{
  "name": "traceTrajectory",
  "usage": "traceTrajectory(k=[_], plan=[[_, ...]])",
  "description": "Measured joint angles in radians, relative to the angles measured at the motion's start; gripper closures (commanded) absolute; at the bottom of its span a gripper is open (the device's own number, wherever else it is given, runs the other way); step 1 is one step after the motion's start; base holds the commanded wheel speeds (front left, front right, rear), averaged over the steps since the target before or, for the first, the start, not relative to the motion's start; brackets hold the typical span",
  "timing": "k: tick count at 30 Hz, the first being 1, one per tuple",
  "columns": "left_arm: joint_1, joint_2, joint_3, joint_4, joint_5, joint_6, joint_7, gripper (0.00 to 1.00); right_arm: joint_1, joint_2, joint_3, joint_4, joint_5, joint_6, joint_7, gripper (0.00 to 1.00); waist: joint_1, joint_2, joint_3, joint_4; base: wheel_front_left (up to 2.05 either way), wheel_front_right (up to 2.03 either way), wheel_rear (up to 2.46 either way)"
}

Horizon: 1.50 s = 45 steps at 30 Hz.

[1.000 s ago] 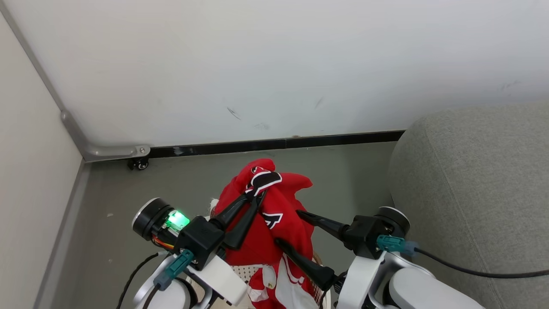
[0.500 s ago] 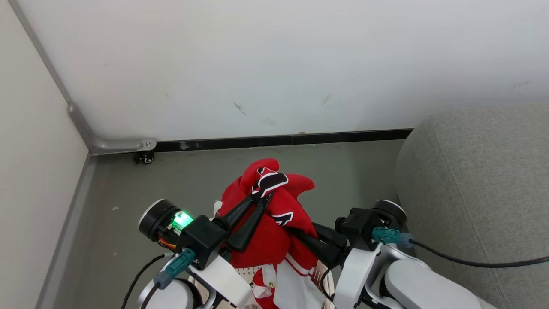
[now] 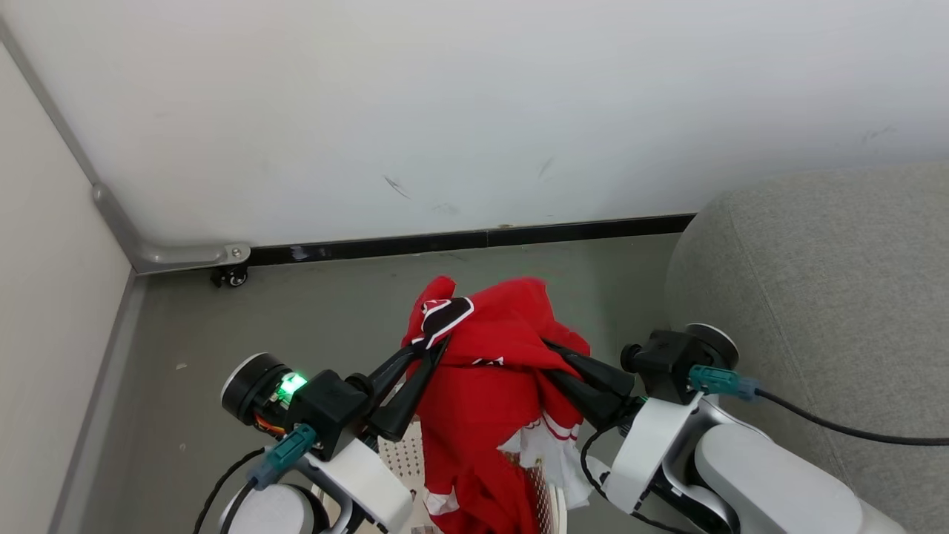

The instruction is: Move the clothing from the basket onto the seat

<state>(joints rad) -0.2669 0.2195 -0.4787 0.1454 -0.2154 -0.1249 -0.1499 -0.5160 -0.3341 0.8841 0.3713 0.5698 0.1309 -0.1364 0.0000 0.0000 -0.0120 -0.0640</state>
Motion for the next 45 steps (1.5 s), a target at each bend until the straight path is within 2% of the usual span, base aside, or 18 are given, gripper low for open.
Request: traceTrajectory(k=[3,5,8,9,10,12,23,32,45], plan=[[0.000,-0.002,-0.006,0.000,-0.012,0.000,-0.002,1.00,0.000,-0.008,-0.002,0.003,0.001,0.001,-0.009,1.00,0.0000,0.0000,0.001,-0.009,0.00,0.00,0.00],[0.001,-0.002,-0.013,0.000,-0.019,-0.003,-0.006,0.67,0.000,-0.012,-0.004,0.007,0.005,0.001,-0.015,1.00,0.0000,0.0000,0.001,-0.014,0.00,0.00,0.00],[0.001,-0.001,-0.020,0.001,-0.023,-0.007,-0.009,0.51,-0.001,-0.017,-0.008,0.011,0.011,0.001,-0.021,1.00,0.0000,0.0000,0.001,-0.020,0.00,0.00,0.00],[0.001,0.000,-0.023,0.001,-0.029,-0.007,-0.010,0.26,-0.001,-0.018,-0.010,0.012,0.012,0.001,-0.021,1.00,0.0000,0.0000,0.001,-0.023,0.00,0.00,0.00],[0.001,0.003,-0.032,0.001,-0.032,-0.007,-0.010,0.15,-0.001,-0.019,-0.012,0.013,0.014,0.001,-0.022,1.00,0.0000,0.0000,0.001,-0.026,0.00,0.00,0.00],[0.001,0.010,-0.049,0.002,-0.038,-0.007,-0.011,0.01,-0.001,-0.023,-0.017,0.017,0.021,0.001,-0.024,1.00,0.0000,0.0000,0.000,-0.031,0.00,0.00,0.00],[0.004,0.063,-0.073,0.008,-0.072,-0.007,-0.027,0.00,0.001,-0.070,-0.067,0.042,0.050,0.001,-0.041,1.00,0.0000,0.0000,-0.004,-0.062,0.00,0.00,0.00],[0.008,0.097,-0.150,0.001,-0.093,-0.007,-0.035,0.00,0.004,-0.091,-0.082,0.049,0.057,0.001,-0.051,1.00,0.0000,0.0000,-0.009,-0.086,0.00,0.00,0.00],[0.009,0.104,-0.207,0.001,-0.145,-0.007,-0.037,0.00,0.049,-0.128,-0.130,0.056,0.065,0.001,-0.062,1.00,0.0000,0.0000,-0.011,-0.131,0.00,0.00,0.00]])
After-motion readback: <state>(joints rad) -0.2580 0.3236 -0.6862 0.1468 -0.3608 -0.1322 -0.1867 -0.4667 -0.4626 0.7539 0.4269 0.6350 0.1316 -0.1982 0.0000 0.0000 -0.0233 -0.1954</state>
